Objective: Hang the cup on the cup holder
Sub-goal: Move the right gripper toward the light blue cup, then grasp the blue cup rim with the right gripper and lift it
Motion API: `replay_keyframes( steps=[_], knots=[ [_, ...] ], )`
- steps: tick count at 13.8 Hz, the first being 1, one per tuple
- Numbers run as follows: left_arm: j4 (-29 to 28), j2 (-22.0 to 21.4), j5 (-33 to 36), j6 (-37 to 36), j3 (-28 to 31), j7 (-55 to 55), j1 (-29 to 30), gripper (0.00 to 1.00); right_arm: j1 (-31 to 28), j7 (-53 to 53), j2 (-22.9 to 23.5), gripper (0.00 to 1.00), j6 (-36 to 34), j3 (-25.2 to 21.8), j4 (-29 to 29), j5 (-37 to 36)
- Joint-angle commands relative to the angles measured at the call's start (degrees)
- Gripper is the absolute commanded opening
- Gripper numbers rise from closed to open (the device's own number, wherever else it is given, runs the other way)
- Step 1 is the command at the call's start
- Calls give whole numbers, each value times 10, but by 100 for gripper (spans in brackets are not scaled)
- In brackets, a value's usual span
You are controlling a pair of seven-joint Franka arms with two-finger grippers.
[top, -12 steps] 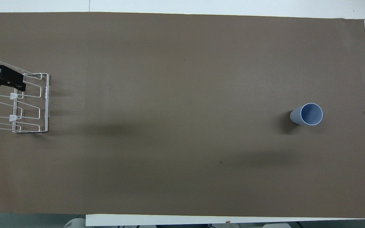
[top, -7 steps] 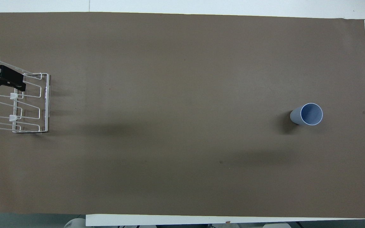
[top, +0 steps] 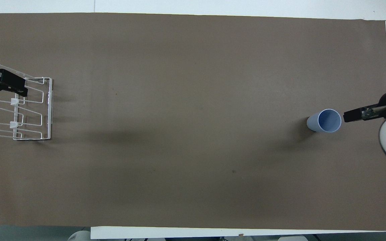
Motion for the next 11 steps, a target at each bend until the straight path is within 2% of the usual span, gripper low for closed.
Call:
replay_keyframes(
  steps=[1,5,7,9,11],
  knots=[
    [-4,-9,6,-14,0,-1,-6,100,-25,-50,24,95,78,1,-56,11],
    [-29,-28,5,-23,0,6,-1,100,-26,-50,63,90,120,2,-64,11],
    [-30,-28,5,-20,0,2,1,100,-28,-53,76,83,157,2,-85,12],
    [-31,-29,5,-19,1,-1,-1,100,-26,-50,80,63,175,2,-92,11],
    [-31,-29,5,-20,0,0,1,100,-24,-49,84,33,176,2,-92,11]
  ],
)
